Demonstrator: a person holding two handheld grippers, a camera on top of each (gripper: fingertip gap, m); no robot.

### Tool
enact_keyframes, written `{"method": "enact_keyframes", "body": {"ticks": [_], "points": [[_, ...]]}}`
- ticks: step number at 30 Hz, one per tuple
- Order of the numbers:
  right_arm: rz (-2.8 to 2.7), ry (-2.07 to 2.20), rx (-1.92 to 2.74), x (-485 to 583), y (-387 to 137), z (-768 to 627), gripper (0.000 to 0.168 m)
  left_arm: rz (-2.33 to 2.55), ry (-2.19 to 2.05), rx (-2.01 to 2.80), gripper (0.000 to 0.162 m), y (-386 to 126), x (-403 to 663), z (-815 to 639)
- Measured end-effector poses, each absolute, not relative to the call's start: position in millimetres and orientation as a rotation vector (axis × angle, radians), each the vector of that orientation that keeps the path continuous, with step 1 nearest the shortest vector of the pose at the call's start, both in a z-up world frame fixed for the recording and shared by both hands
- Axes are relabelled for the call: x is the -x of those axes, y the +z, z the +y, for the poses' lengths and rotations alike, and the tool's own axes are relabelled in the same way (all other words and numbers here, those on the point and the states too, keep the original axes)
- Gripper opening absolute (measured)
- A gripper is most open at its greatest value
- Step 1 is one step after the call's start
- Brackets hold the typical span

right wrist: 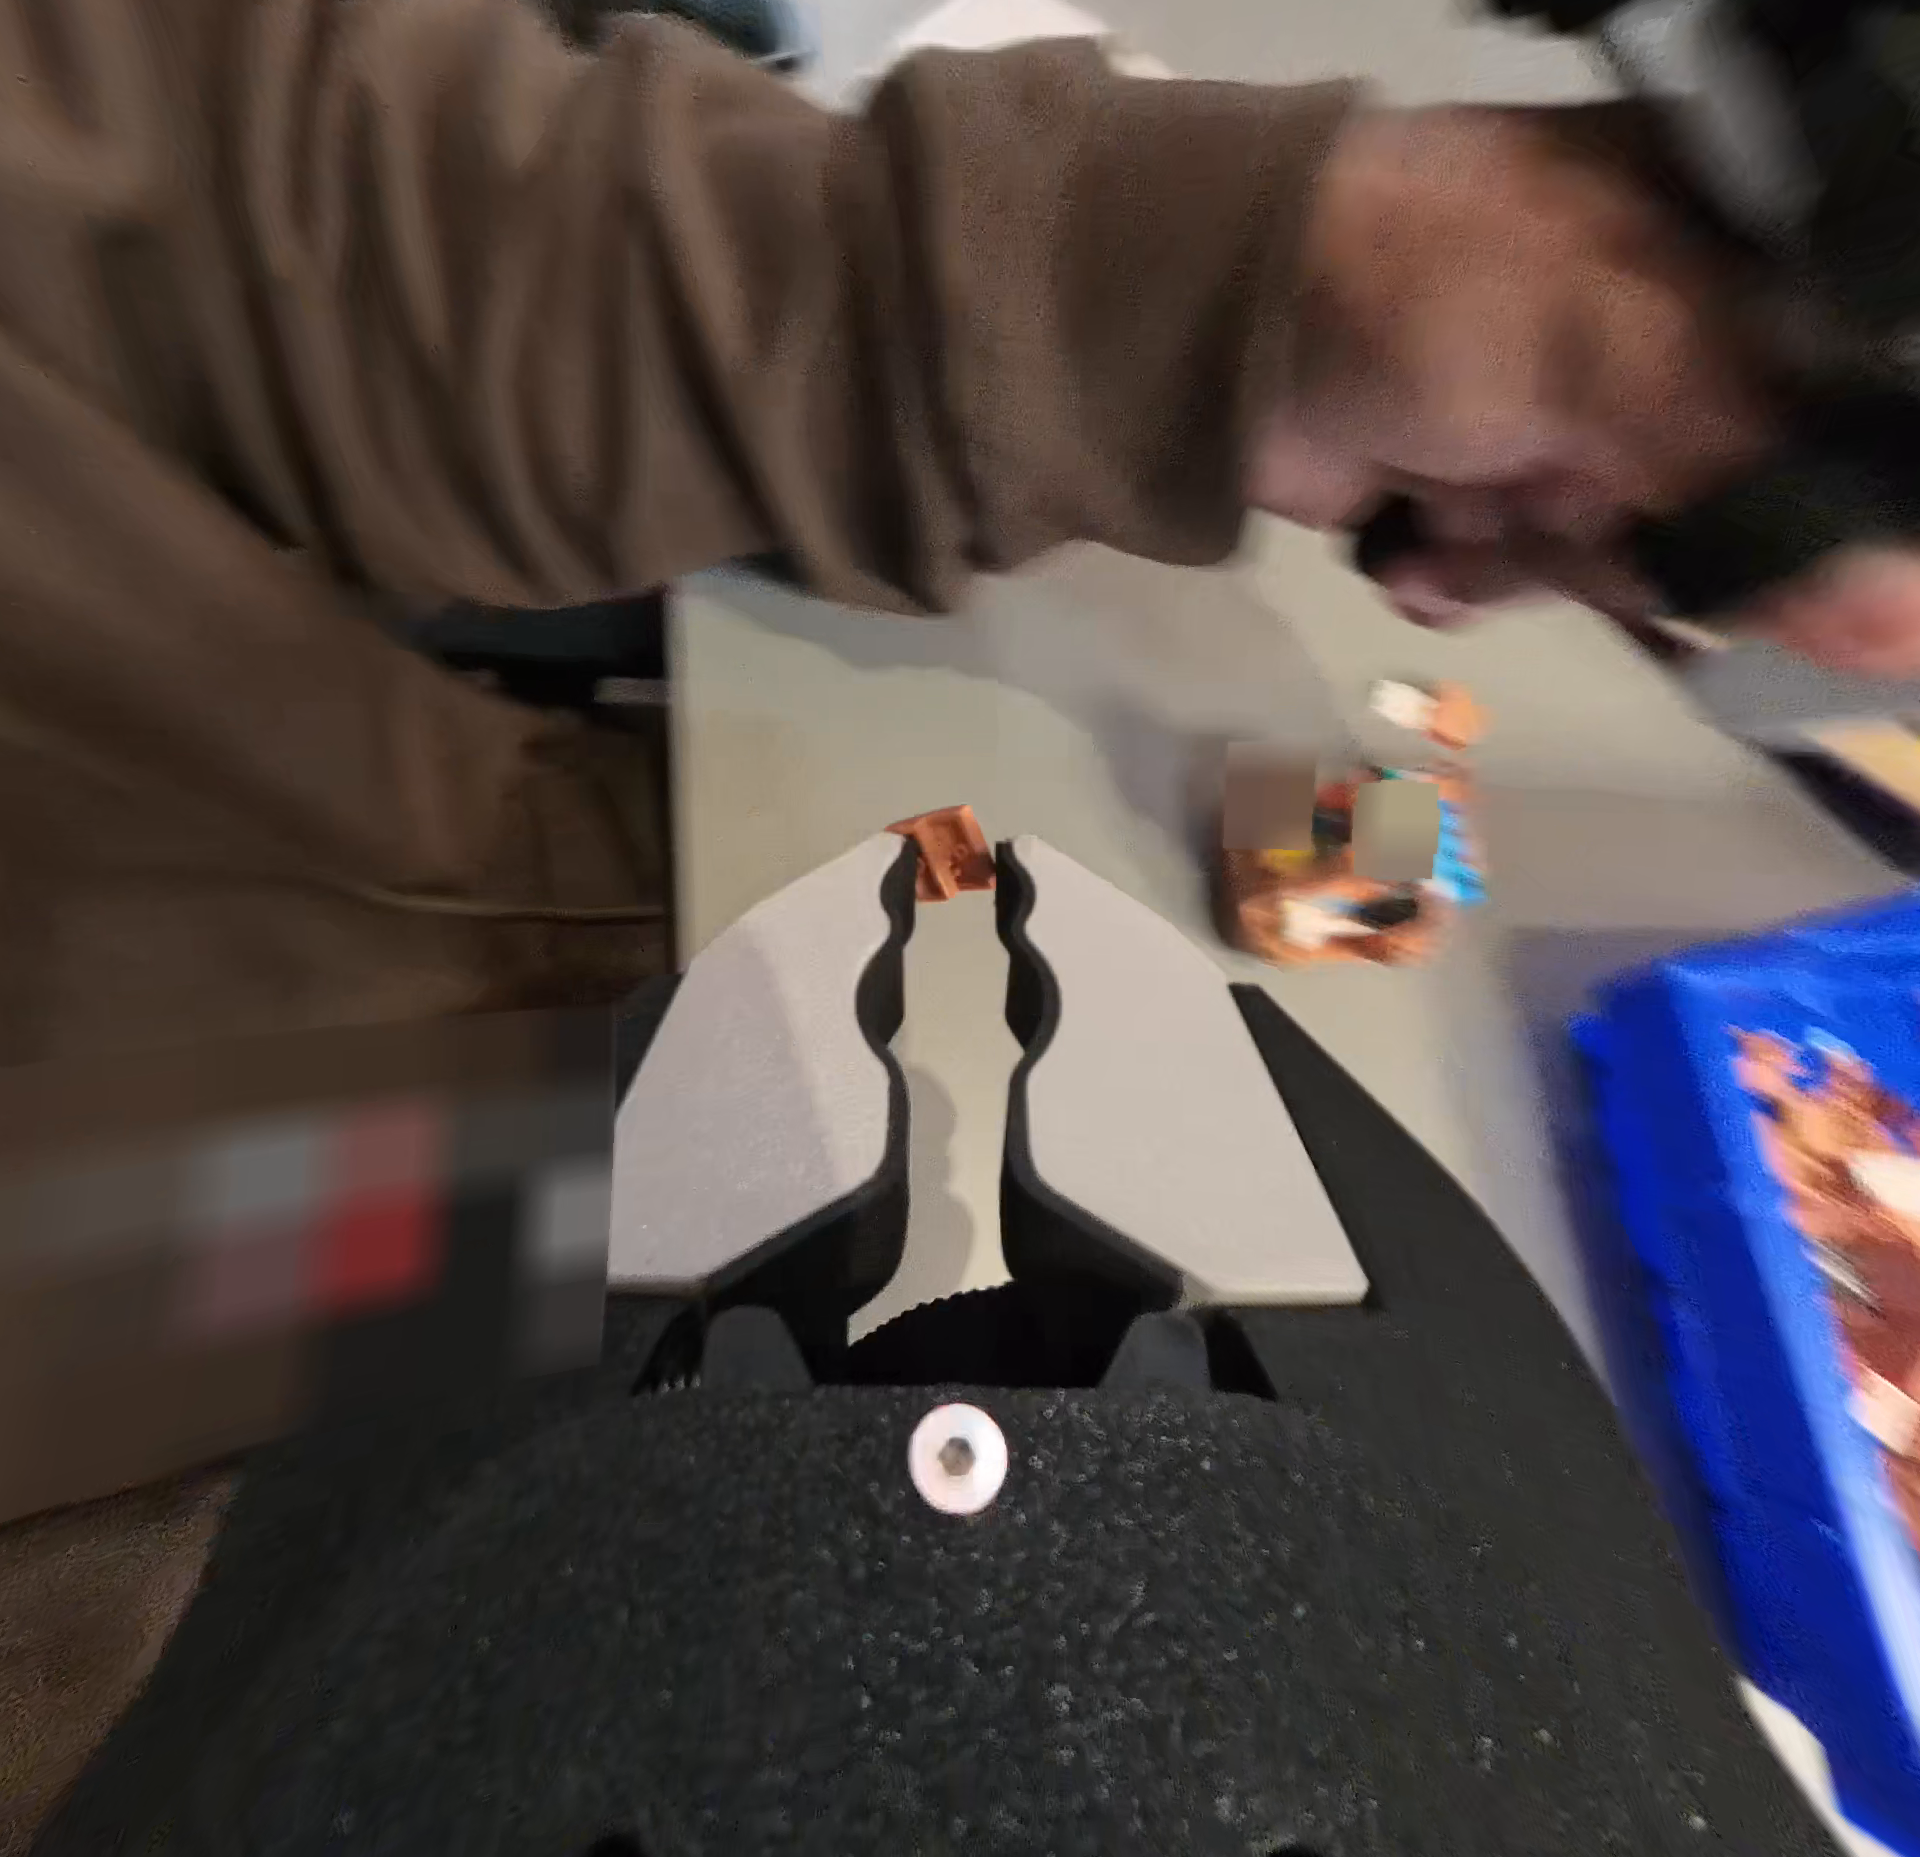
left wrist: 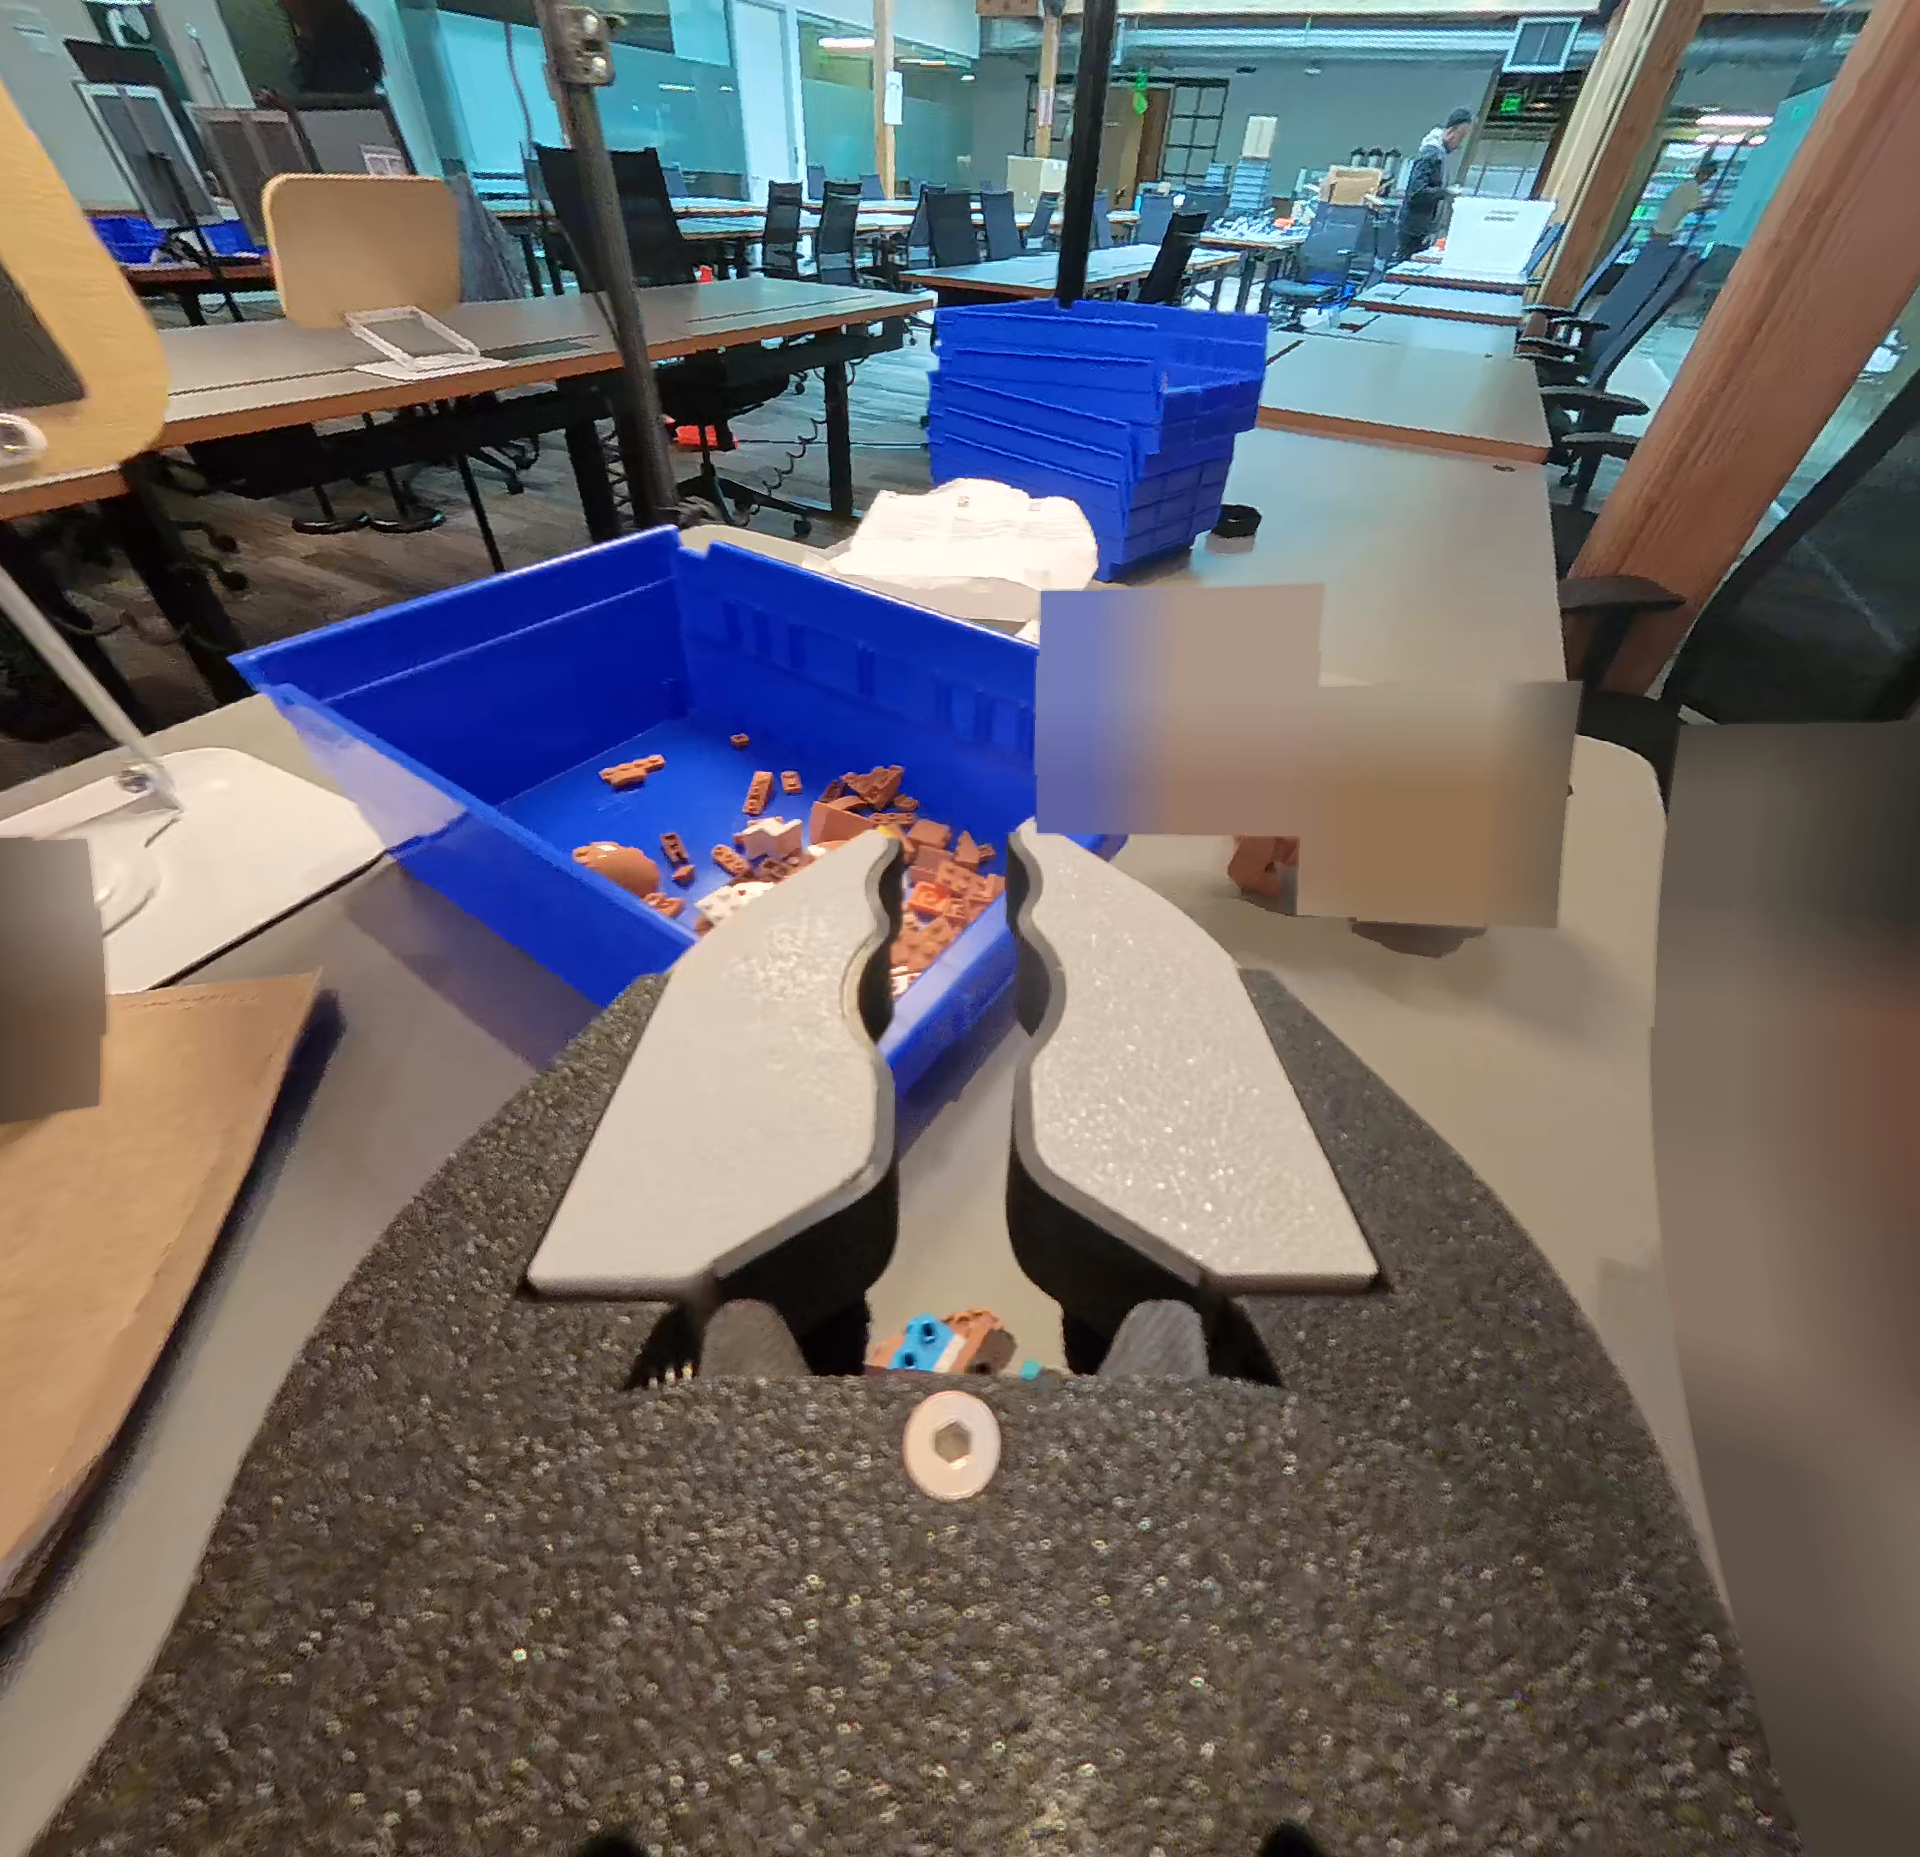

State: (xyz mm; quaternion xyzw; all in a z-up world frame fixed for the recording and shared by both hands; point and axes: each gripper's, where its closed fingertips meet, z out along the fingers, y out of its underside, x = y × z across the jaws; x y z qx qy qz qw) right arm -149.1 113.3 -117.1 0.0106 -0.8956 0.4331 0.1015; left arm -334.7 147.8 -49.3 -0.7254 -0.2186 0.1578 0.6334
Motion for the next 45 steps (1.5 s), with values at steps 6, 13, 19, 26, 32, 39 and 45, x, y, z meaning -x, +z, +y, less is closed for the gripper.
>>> {"method": "enact_keyframes", "body": {"ticks": [6,13,19,26,32,39,45], "points": [[-2.415,1.198,0.329,274.0,-80.5,163.8,0.013,-0.531,0.404,1.71,0.018,-39.1,366.1,122.4],[-2.345,1.034,0.546,369.7,-76.6,191.2,0.013,-0.581,0.382,1.75,0.018,-61.1,415.3,102.6],[-2.377,0.955,0.656,409.9,-88.5,199.4,0.013,-0.58,0.427,1.755,0.018,-103.9,429.1,89.3],[-2.462,0.772,0.676,419.3,-105.9,215.1,0.015,-0.516,0.543,1.681,0.017,-106.0,427.6,76.9],[-2.596,0.604,0.475,408.1,-107.7,221.4,0.018,-0.515,0.581,1.645,0.016,-111.9,427.7,72.9],[-2.846,0.545,0.023,426.0,-145.0,208.3,0.017,-0.476,0.643,1.656,0.016,-118.1,423.5,74.9],[-3.056,0.45,-0.182,418.2,-184.2,200.7,0.016,-0.51,0.625,1.652,0.015,-123.4,425.7,71.4]]}}
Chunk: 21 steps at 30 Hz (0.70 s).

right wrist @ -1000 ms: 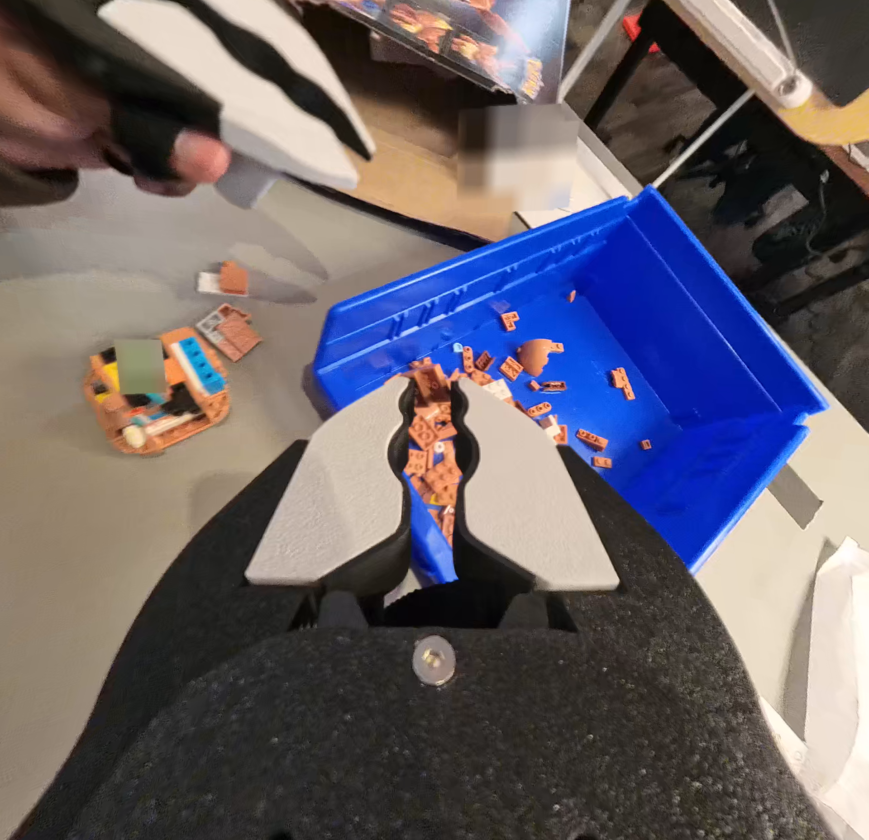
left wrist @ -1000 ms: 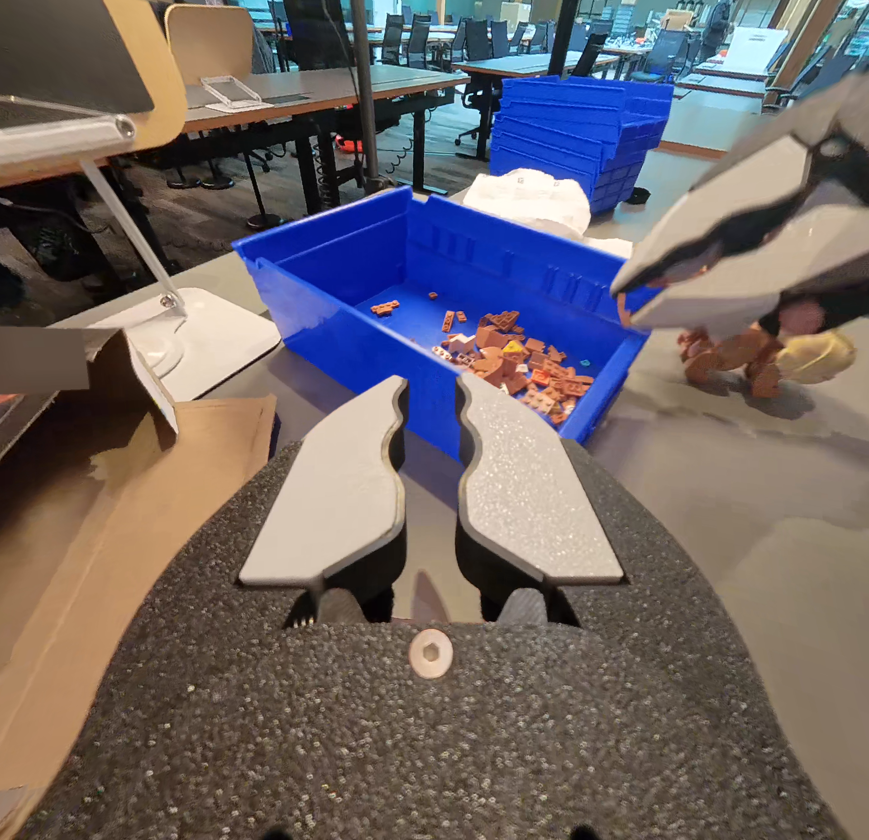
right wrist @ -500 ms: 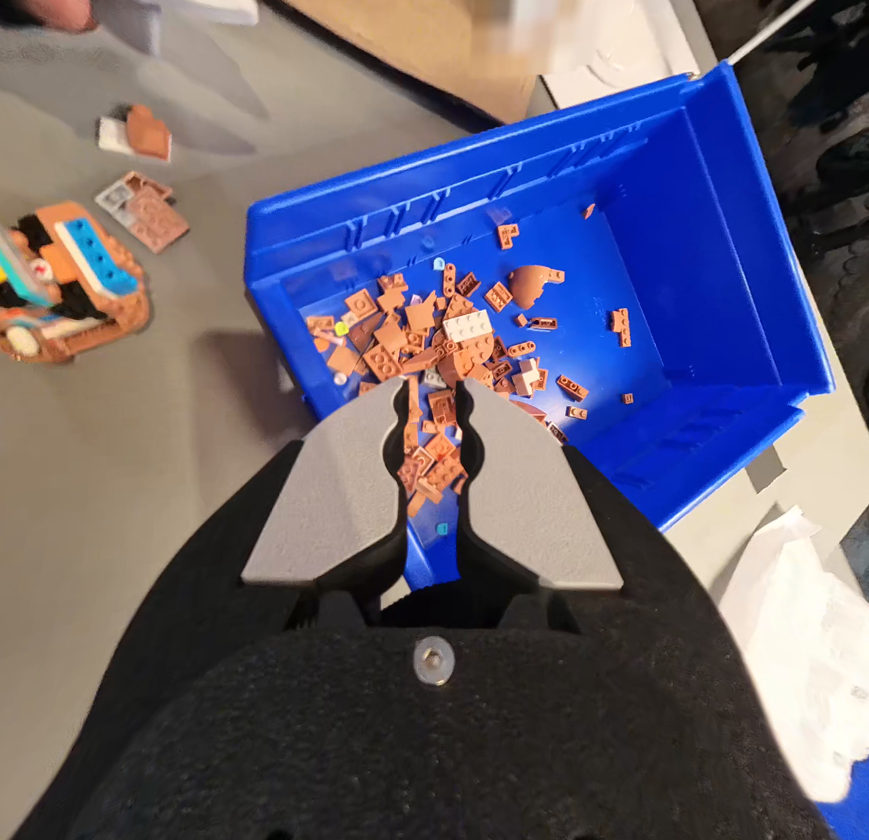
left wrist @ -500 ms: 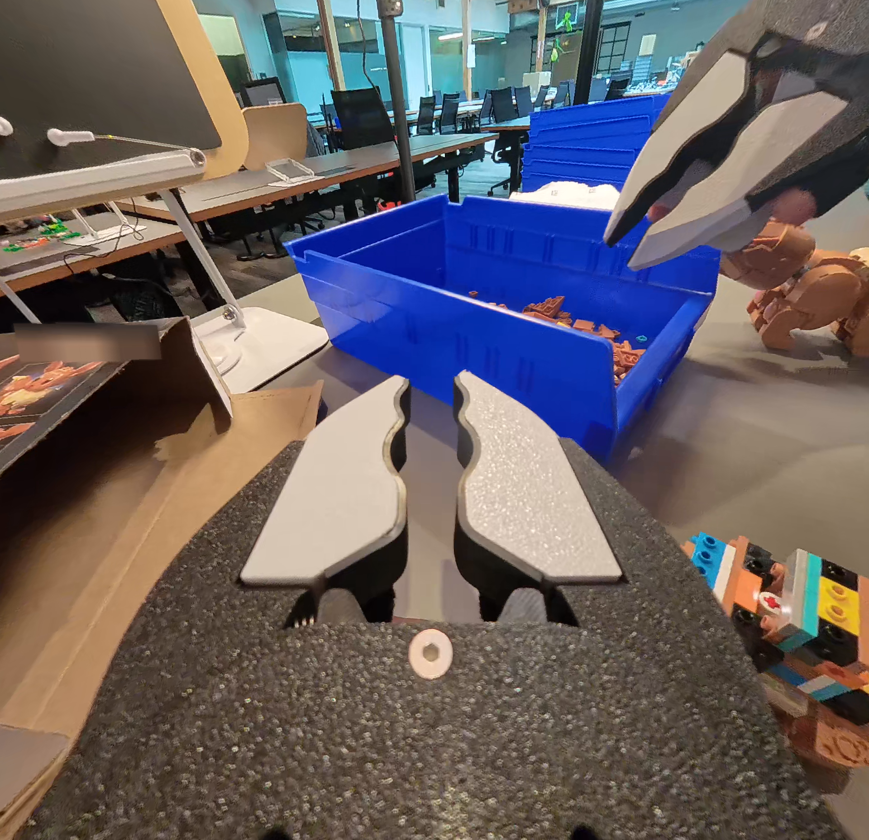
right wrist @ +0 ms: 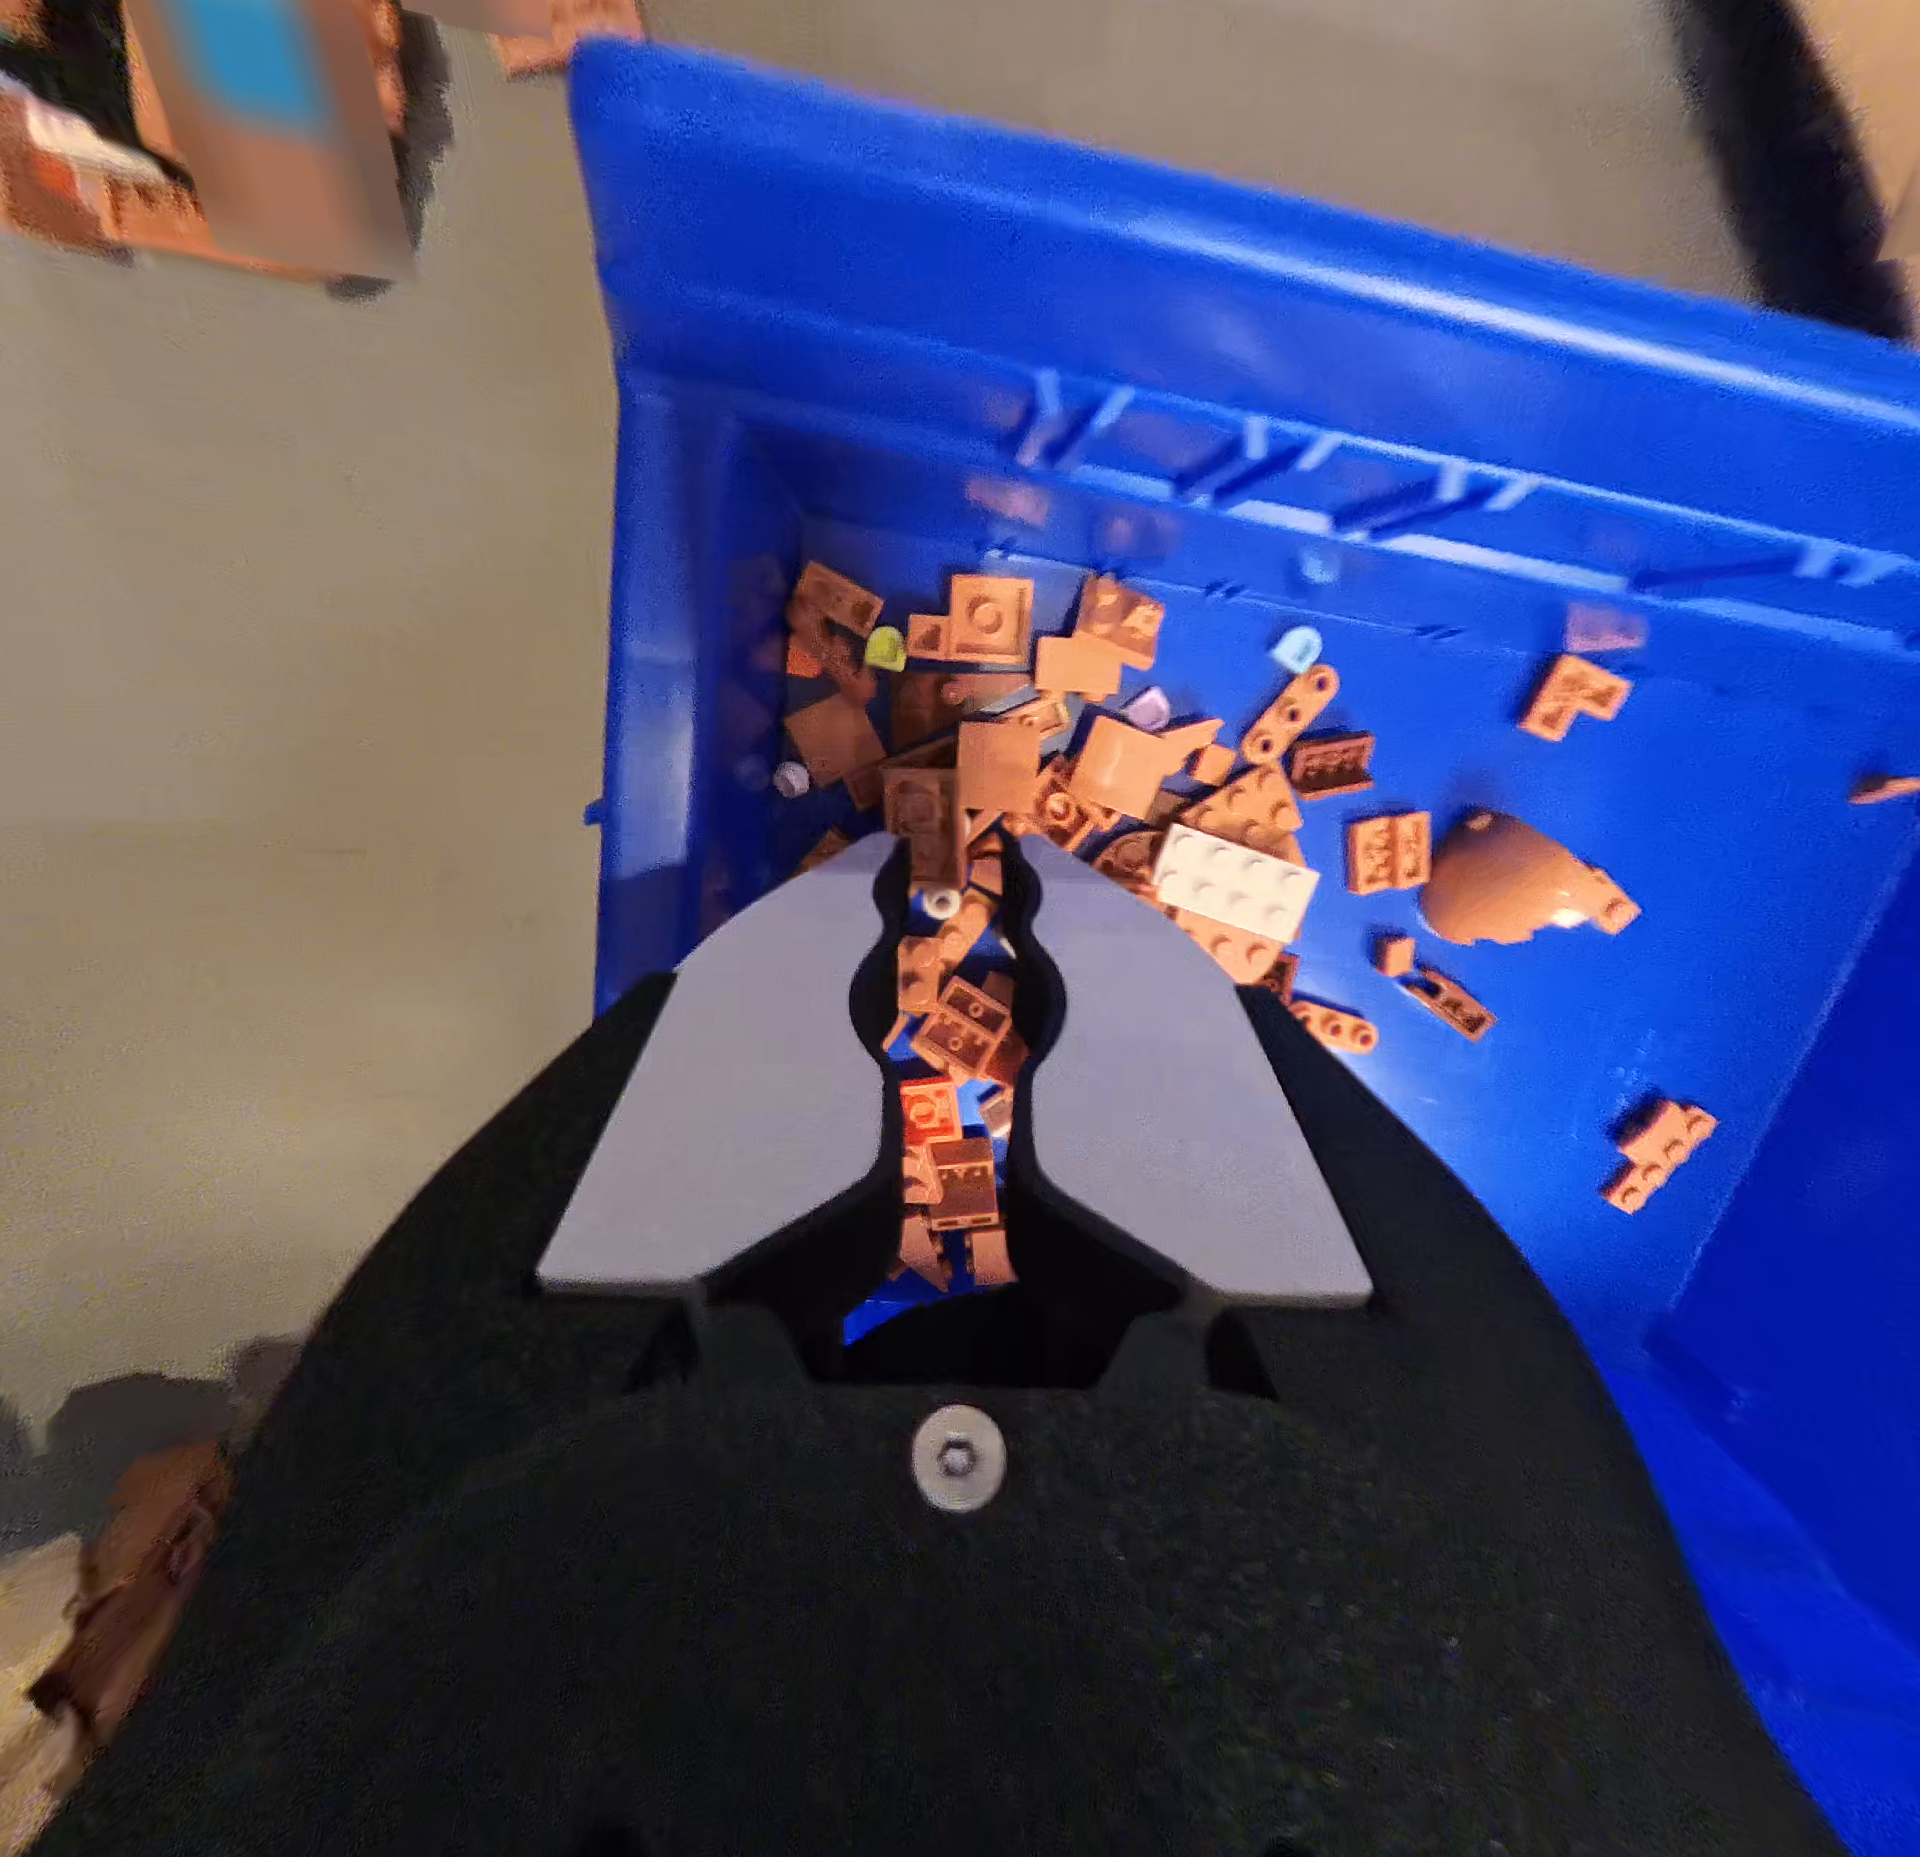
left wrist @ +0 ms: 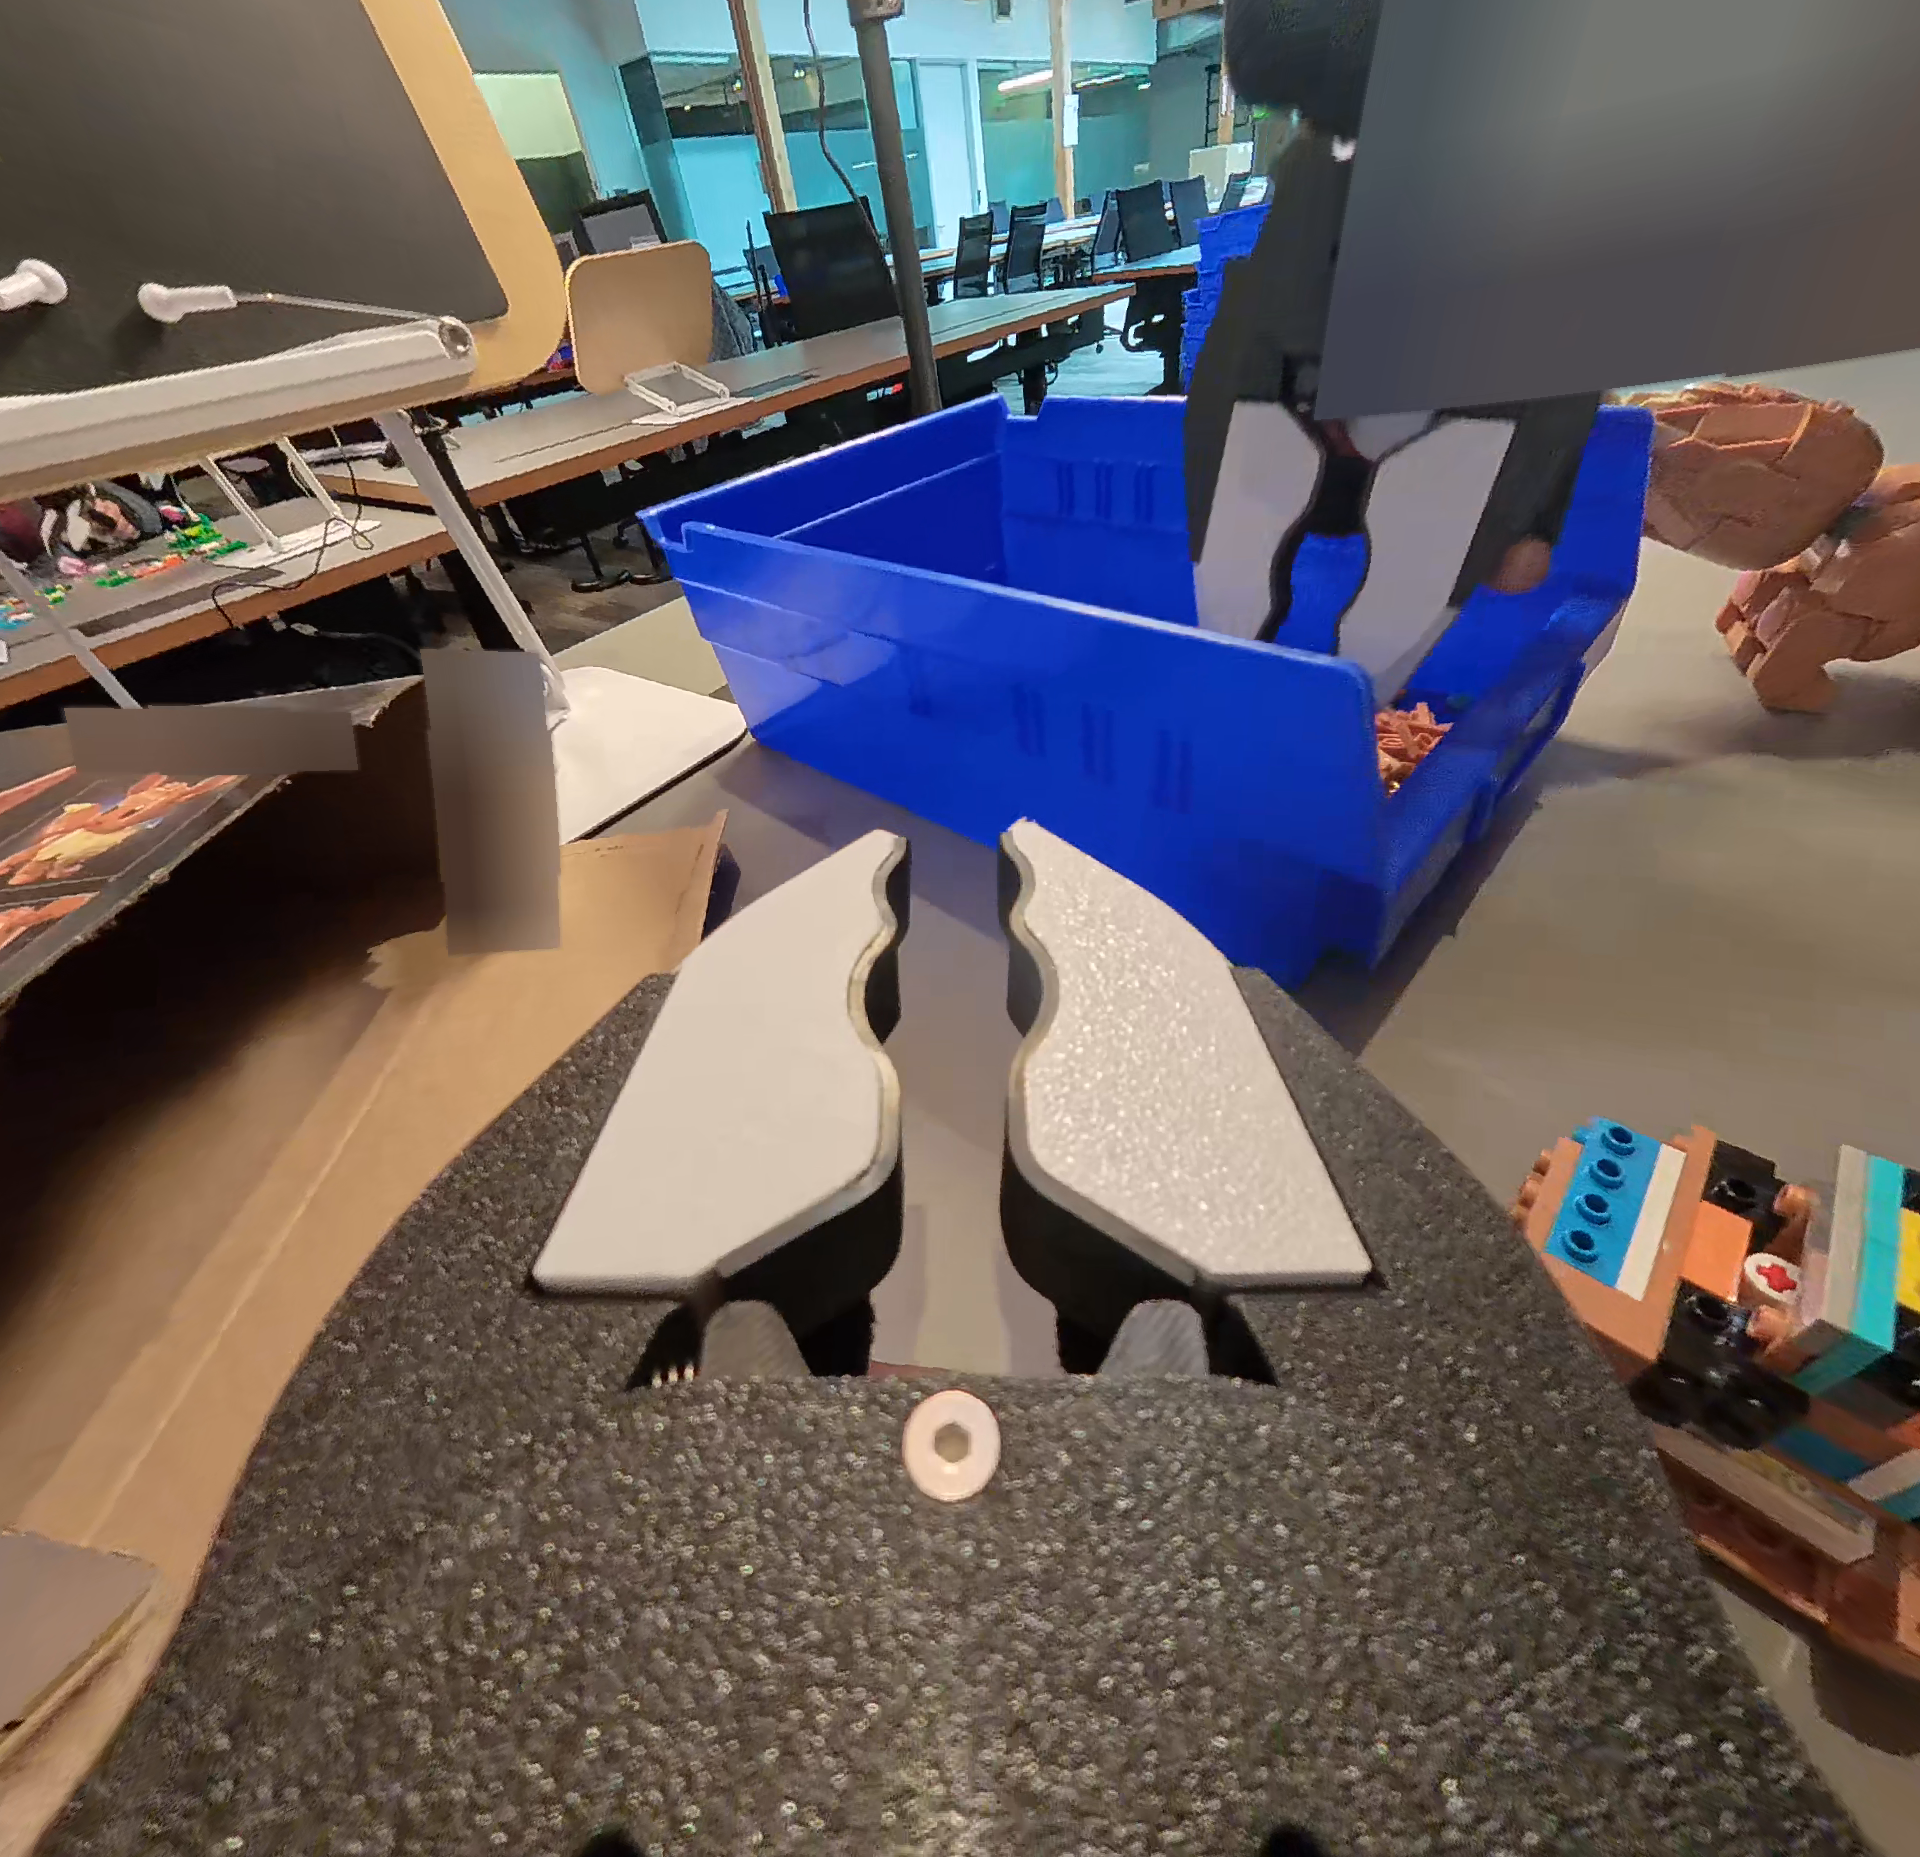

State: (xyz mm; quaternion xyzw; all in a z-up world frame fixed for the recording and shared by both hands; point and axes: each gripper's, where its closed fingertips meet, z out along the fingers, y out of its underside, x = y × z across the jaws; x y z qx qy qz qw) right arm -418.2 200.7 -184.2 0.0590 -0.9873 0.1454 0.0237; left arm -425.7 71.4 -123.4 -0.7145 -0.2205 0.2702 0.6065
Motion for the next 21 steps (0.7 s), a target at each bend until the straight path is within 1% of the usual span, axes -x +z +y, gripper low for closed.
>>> {"method": "enact_keyframes", "body": {"ticks": [5,10,16,21], "points": [[-3.059,0.296,-0.23,417.3,-206.6,207.2,0.015,-0.529,0.61,1.636,0.015,-122.5,426.9,68.5],[-3.009,0.32,-0.277,415.9,-209.8,206.4,0.008,-0.521,0.619,1.645,0.015,-123.2,426.0,69.6],[-2.835,0.435,-0.432,418.1,-187.6,206.5,0.008,-0.525,0.619,1.647,0.015,-123.5,426.7,69.8],[-2.592,0.507,-0.472,427.7,-151.8,198.4,0.008,-0.52,0.605,1.626,0.015,-115.3,424.3,72.2]]}}
